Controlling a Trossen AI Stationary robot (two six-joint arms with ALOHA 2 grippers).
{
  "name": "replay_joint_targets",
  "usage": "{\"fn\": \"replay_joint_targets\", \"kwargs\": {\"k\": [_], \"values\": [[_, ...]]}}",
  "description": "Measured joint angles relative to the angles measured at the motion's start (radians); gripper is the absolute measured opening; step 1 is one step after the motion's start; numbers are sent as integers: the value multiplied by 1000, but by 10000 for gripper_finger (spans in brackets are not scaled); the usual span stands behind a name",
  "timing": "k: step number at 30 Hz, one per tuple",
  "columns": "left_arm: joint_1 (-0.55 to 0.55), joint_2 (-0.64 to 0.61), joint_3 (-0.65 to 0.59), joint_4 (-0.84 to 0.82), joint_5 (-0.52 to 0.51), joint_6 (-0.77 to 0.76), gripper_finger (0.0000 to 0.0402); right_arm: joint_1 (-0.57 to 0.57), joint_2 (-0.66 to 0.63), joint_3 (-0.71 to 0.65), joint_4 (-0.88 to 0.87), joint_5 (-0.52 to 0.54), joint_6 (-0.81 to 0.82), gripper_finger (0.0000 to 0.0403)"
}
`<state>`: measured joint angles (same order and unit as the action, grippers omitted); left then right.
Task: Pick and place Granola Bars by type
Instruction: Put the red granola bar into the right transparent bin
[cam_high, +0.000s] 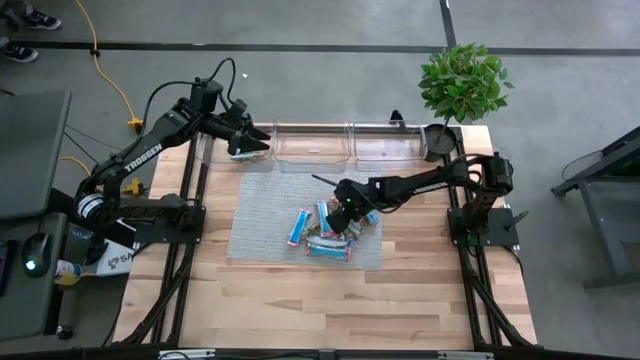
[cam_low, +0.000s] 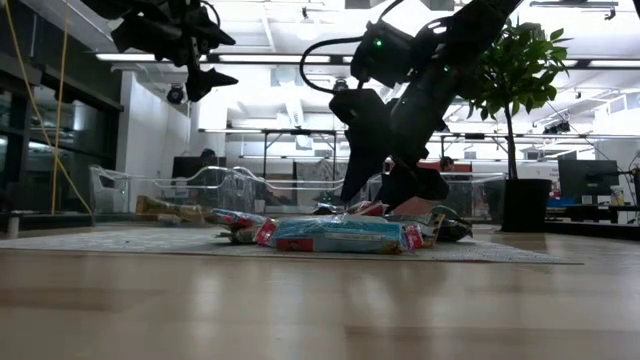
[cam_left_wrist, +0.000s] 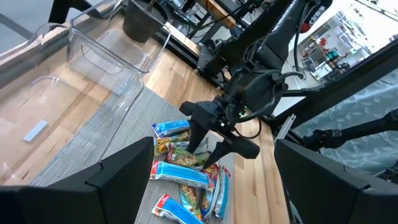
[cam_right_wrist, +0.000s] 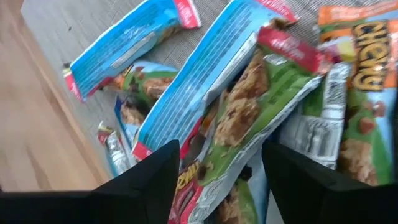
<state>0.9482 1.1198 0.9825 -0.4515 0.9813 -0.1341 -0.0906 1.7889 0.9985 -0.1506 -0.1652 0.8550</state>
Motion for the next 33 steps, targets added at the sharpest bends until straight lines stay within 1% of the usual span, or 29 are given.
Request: {"fn": "replay_joint_targets", "kwargs": {"k": [5,8,19,24,33], "values": [[0,0,0,0,-2,2,330,0,0,0,24,-4,-8,214],[0,0,0,0,-6,2,330,0,0,0,29,8,-2,207],[0,0,0,0,-6,0,330,0,0,0,29,13,-2,139],[0,0,0,0,-6,-1,330,0,0,0,34,11,-8,120],[0,0,0,0,-7,3,330,0,-1,1,228,-6,-49,117]]}}
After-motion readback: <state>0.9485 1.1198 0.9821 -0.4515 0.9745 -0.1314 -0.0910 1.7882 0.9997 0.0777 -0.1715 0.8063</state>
